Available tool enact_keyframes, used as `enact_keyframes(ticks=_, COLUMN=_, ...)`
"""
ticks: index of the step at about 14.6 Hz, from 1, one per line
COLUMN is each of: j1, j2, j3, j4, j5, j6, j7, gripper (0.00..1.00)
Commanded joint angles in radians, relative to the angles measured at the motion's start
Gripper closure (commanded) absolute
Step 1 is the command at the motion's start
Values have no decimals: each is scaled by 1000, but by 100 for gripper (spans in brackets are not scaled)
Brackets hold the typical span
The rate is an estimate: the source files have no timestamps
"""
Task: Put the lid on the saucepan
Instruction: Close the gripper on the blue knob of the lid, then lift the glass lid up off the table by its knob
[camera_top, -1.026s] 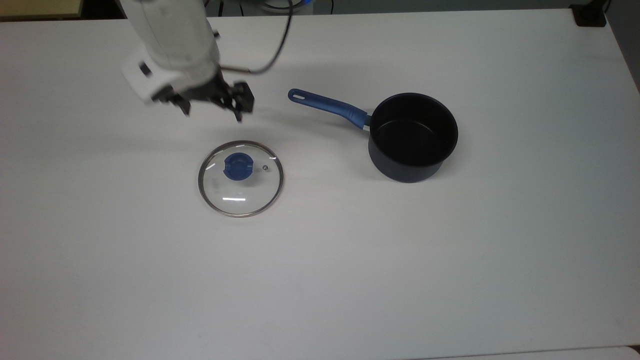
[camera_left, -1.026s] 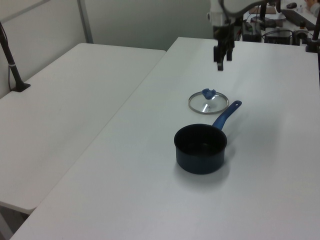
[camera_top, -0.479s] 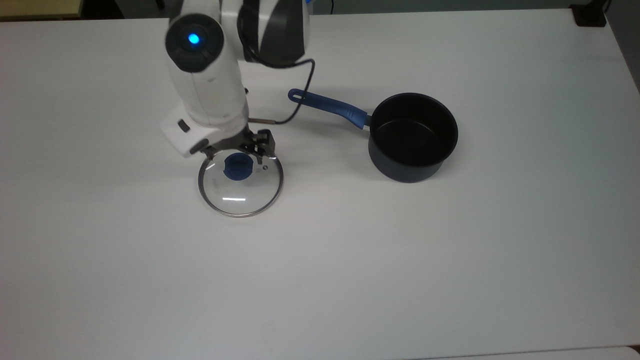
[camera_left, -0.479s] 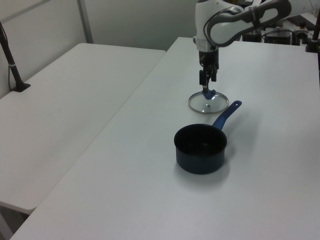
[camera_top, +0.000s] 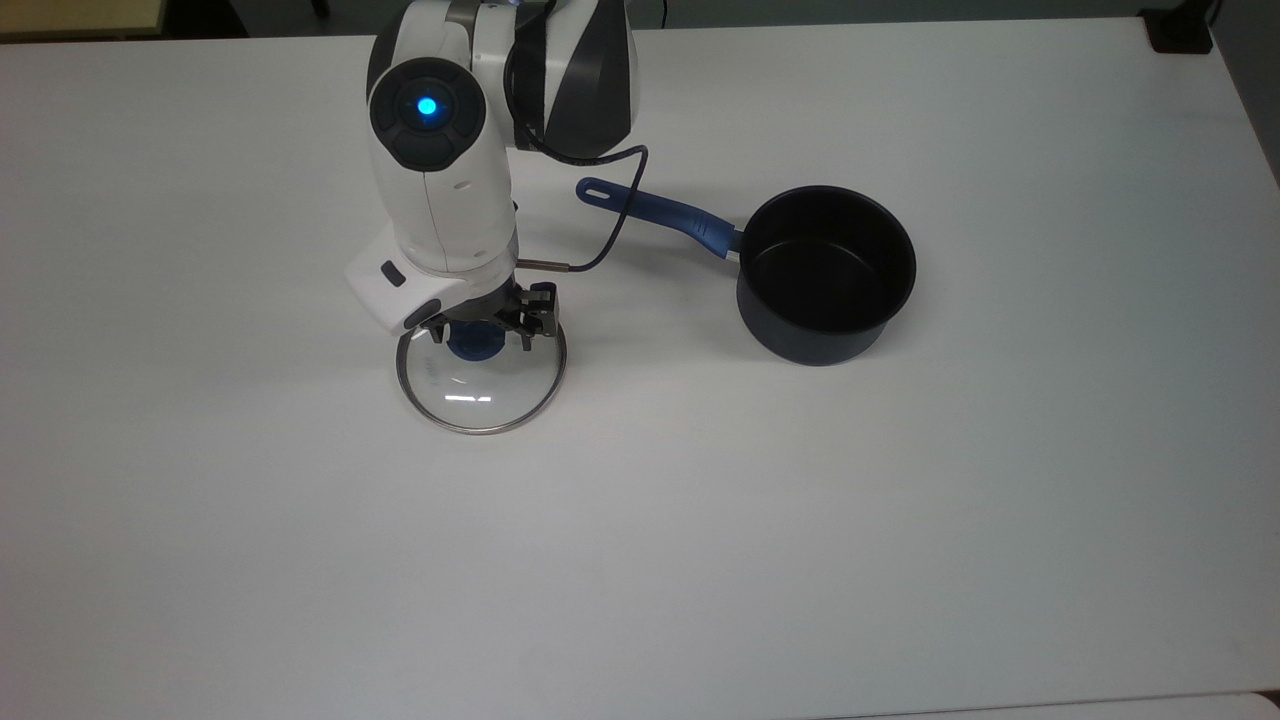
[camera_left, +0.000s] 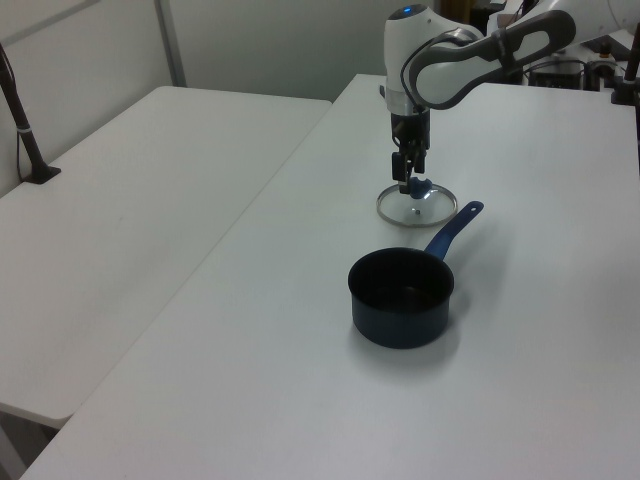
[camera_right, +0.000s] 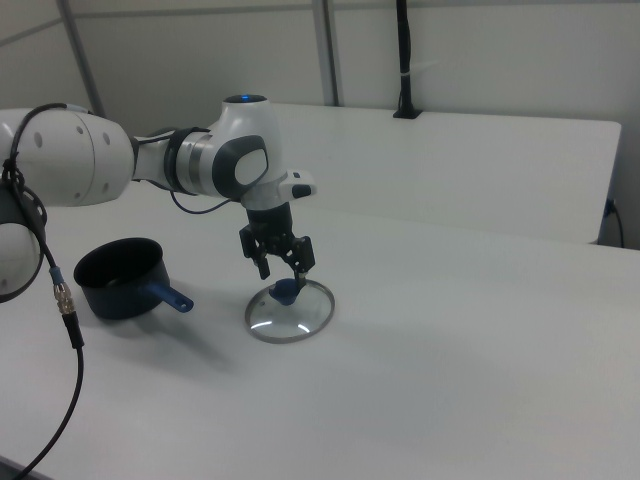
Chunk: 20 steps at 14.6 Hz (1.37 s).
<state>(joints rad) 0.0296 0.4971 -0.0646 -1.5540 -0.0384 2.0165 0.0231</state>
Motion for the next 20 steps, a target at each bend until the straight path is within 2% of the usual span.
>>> enact_keyframes(ticks=1, j1=4, j2=5, j3=-3, j4=2, j5=-40, j6=16, j7=-14, gripper=13)
enact_keyframes(ticks=4, j1=0, j2=5, j3=-3, j4=0, j5=-40, j6=13, j7=-75, gripper=18)
enact_keyframes(ticks=6, j1=1, j2=5, j3=-3, j4=-15, j5=-41, j6=14, j7=-80, gripper=18)
enact_keyframes(ticks=10, j1=4, j2=15, j3=-3, j4=-29, j5=-51, j6=14, j7=-94, gripper=26)
enact_keyframes(ticks=12, j1=6, j2=15, j3=-3, j4=-34, j5=-52, j6=14, j7=-95, gripper=32)
enact_keyframes(ticks=14, j1=4, j2=12, j3=-3, j4=-32, j5=-51, j6=8, j7=-100, gripper=43)
enact_keyframes(ticks=17, j1=1, j2=5, j3=-3, j4=-29, j5=-49, j6=1, j7=-101, gripper=55)
enact_keyframes(ticks=20, j1=-2, j2=-8, j3=-3, j4=-24, j5=-48, j6=-16, j7=-98, gripper=58)
